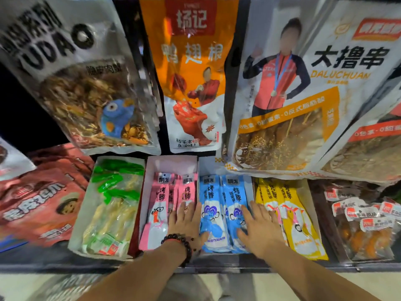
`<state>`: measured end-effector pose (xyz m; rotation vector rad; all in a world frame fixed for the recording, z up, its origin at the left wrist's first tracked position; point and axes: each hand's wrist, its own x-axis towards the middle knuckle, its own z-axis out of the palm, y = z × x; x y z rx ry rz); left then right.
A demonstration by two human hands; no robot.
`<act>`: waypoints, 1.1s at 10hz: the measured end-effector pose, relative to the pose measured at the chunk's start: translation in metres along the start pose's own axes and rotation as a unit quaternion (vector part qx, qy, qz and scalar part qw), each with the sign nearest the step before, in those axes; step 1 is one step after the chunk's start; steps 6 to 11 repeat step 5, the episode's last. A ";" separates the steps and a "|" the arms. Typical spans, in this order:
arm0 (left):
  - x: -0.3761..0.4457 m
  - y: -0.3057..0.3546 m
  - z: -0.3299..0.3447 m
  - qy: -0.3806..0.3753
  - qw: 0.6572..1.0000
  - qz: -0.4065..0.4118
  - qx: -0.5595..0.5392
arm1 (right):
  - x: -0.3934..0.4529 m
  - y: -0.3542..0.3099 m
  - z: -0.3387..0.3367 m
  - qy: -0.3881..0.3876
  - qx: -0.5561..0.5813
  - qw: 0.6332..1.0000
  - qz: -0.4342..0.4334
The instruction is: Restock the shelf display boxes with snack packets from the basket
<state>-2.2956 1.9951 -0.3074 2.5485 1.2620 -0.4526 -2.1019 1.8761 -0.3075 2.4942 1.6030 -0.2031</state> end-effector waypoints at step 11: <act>-0.072 -0.109 -0.084 0.062 0.979 -0.124 -0.152 | 0.057 -0.171 -0.076 0.071 0.038 0.957 -0.278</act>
